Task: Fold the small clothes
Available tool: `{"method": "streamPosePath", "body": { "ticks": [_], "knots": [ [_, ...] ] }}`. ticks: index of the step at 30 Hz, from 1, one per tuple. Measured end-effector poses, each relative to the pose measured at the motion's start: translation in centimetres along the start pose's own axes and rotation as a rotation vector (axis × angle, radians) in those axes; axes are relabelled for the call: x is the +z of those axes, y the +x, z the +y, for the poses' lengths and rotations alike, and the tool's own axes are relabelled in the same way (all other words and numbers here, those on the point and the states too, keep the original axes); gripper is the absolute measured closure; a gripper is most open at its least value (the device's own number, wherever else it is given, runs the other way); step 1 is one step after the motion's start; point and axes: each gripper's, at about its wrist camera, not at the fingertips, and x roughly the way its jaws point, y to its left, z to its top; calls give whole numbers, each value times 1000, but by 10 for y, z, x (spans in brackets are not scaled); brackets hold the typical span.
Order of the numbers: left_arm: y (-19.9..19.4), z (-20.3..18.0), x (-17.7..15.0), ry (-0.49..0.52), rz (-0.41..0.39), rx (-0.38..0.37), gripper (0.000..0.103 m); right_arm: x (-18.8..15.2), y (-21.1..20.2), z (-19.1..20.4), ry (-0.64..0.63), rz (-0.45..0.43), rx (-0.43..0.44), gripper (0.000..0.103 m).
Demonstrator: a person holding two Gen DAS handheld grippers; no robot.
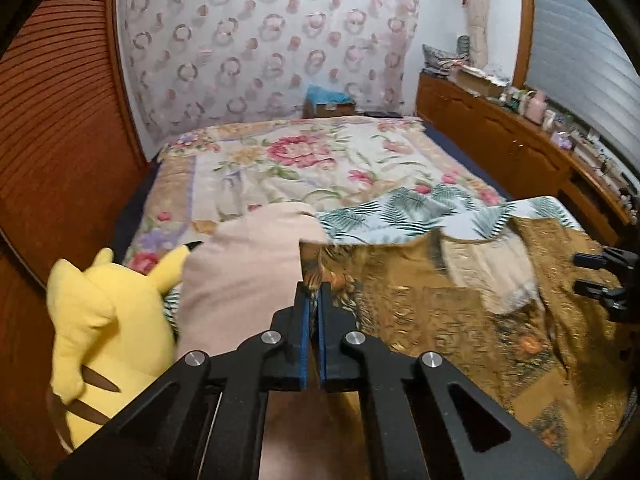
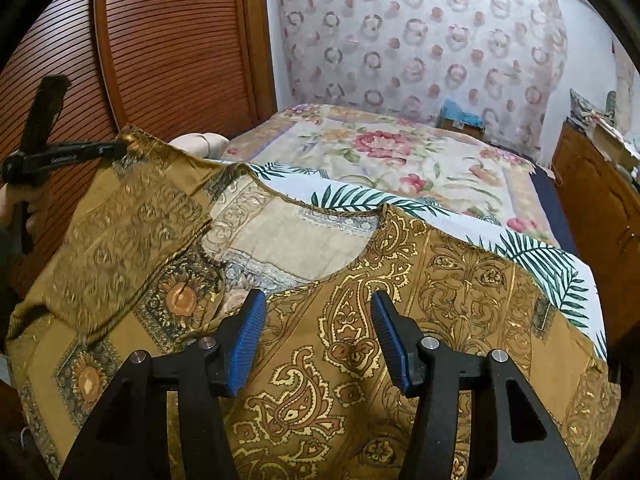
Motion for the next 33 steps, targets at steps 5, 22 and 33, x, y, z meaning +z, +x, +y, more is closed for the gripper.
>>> {"method": "streamPosePath", "body": {
  "ticks": [5,22,33],
  "knots": [
    [10,4,-4,9,19,34,99,-4,-3,1,-4,-11,3,47],
    [-53,-40,-28,47,-116,18,61,-15,-33,1,14,-47,-38,47],
    [-80,-95,-45,80,-177,-20,22,-40,-83,-2,38,-98,-81,47]
  ]
}}
